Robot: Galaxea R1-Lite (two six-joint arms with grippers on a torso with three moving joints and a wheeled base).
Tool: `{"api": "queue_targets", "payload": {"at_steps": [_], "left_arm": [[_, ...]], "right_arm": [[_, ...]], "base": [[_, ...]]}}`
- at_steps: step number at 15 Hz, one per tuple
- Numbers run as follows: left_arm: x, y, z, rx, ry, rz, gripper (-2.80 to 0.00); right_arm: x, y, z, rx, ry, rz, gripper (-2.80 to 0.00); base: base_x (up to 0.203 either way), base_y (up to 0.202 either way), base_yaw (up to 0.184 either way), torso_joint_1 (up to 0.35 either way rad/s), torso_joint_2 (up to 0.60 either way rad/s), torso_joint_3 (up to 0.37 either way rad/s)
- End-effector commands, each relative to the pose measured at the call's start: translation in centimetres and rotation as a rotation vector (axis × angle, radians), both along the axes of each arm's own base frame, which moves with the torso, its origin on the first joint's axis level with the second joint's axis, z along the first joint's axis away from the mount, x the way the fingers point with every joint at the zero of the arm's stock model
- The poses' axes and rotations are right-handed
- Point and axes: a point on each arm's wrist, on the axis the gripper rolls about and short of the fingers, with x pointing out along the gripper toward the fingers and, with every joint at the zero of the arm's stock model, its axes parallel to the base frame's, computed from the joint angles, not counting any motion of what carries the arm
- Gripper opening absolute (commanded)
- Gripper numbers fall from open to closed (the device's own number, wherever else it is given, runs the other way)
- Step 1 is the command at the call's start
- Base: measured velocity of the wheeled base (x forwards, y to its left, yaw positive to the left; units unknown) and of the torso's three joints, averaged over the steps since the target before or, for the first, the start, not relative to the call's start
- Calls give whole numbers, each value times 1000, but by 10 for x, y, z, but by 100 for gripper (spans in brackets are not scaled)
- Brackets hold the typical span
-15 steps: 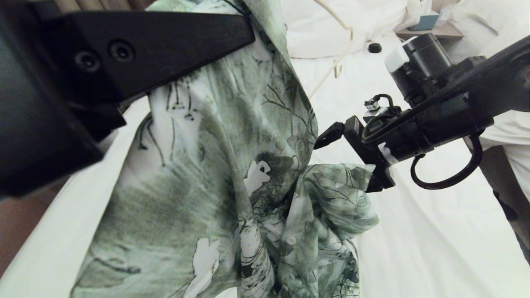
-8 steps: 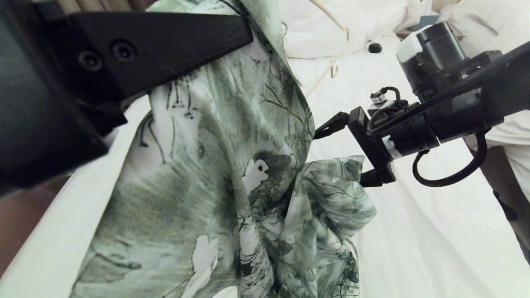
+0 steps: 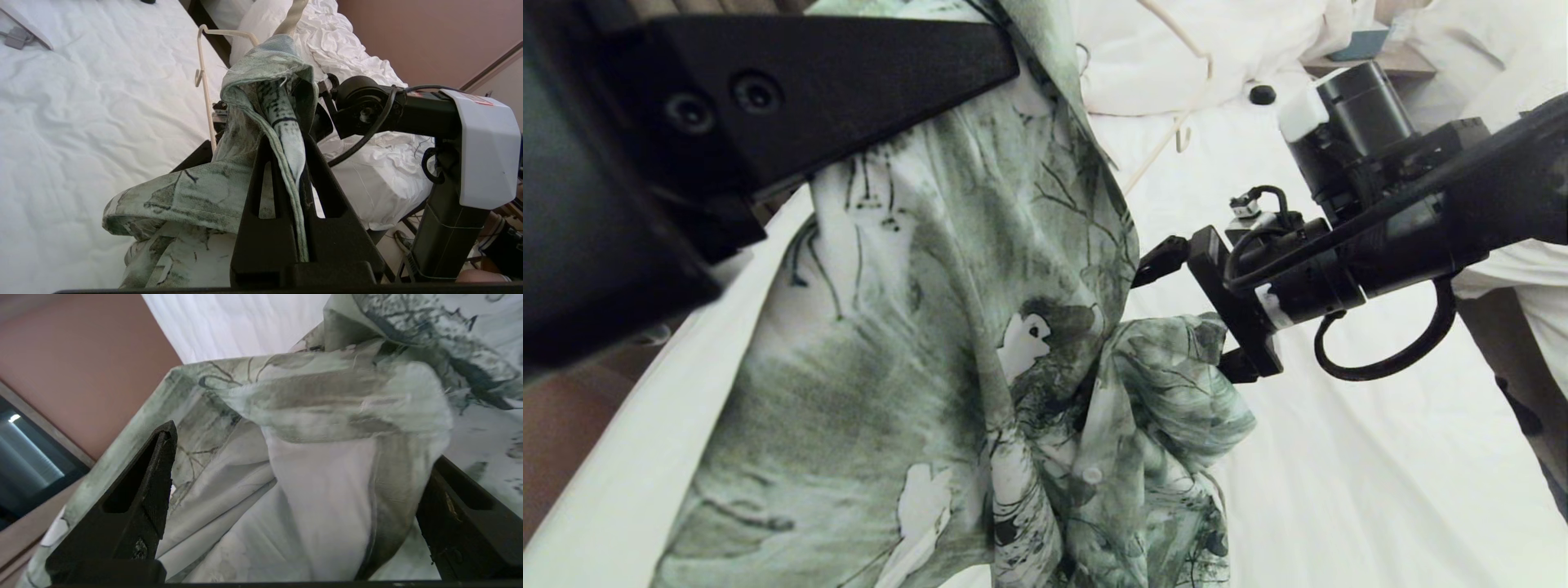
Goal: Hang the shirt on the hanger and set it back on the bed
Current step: Hook the other side of the shirt onto the hanger
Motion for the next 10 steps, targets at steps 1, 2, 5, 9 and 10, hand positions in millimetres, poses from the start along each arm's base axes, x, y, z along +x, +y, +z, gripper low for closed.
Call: {"api": "queue_targets", "payload": {"at_steps": [1,2,5,9,10], "left_arm": [[0,0,0,-5,0,3,-280],[0,0,0,-3,1,4,-280],[-1,-1,0,-2,3,-7,-280],[-9,-4,-1,-10,20,-61,-280],[-11,-5,-1,-12,26,-72,-280]], "right_arm": [[-2,1,0,-2,5,3,0],[-1,0,0,-6,-2,-9,-280],[8,-16,5,-22,-37,-99,-280],[14,-49,20,14,-100,-199,-280],[14,-51,23,30,-115,-206,-280]], "base": [[0,0,0,0,0,0],[0,0,0,0,0,0],[0,0,0,0,0,0],[0,0,0,0,0,0],[0,0,0,0,0,0]]}}
